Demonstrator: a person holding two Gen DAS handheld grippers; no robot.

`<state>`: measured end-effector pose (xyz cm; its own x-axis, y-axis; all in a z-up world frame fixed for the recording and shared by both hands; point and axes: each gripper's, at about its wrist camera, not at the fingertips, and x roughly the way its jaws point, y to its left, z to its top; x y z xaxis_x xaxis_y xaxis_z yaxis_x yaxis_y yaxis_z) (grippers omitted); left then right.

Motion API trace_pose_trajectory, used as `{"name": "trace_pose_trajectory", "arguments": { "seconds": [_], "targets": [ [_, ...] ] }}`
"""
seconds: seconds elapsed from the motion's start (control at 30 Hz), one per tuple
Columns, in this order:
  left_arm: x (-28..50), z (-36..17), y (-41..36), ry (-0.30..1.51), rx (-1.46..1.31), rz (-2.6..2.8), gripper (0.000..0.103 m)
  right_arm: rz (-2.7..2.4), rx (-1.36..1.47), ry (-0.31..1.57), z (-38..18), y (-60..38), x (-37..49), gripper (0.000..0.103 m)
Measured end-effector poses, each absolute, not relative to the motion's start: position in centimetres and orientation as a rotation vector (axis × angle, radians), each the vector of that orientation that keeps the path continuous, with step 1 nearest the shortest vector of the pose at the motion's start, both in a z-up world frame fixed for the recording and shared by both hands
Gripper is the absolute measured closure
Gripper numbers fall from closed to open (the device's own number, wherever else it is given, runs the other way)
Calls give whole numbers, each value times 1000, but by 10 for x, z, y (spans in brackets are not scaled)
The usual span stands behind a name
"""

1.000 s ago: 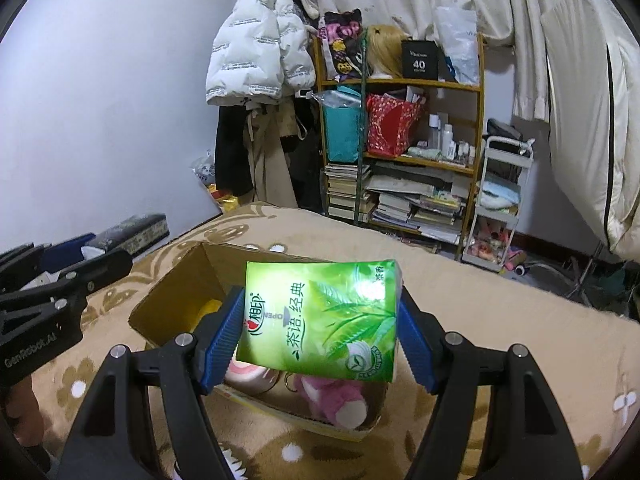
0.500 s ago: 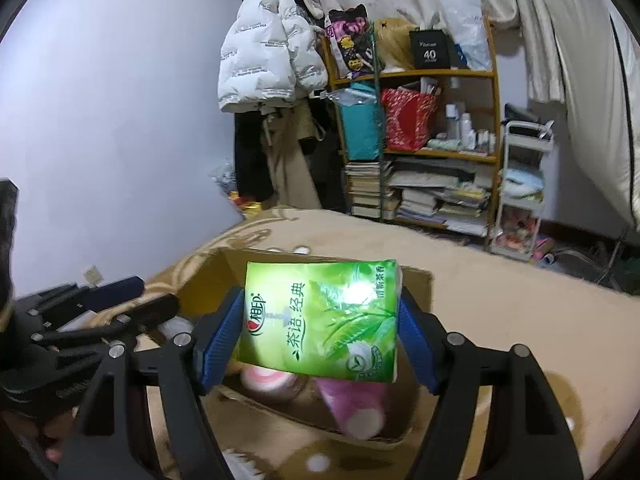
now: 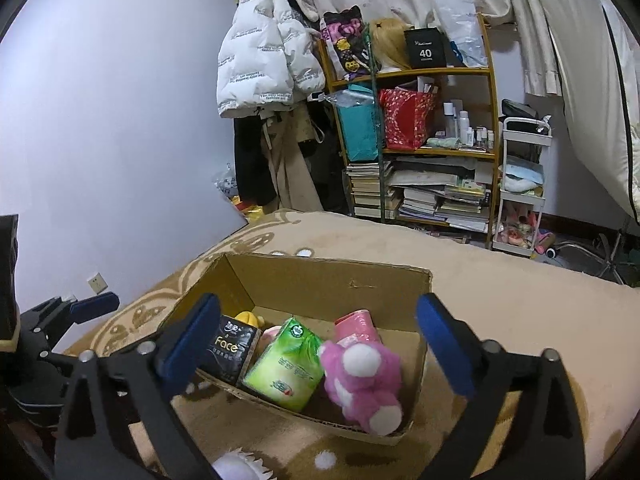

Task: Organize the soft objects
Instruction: 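Move left tool to the purple-haired doll while right tool nears the white Cool plush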

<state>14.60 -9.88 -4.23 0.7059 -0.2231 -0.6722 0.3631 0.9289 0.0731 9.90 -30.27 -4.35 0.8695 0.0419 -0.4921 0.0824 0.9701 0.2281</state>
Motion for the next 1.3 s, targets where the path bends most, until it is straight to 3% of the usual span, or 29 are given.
{"name": "trace_pose_trajectory", "arguments": {
  "seconds": [0.13,0.77,1.3],
  "targets": [
    [137,-40,-93,707,224,-297,3,-27,237,549,-40,-300,97,0],
    [81,-28,-67,830,214,-336,2,-117,324,676,-33,-298,20,0],
    [33,-49,-67,919,298,-355,2,-84,376,758,-43,-283,-22,0]
  ]
}}
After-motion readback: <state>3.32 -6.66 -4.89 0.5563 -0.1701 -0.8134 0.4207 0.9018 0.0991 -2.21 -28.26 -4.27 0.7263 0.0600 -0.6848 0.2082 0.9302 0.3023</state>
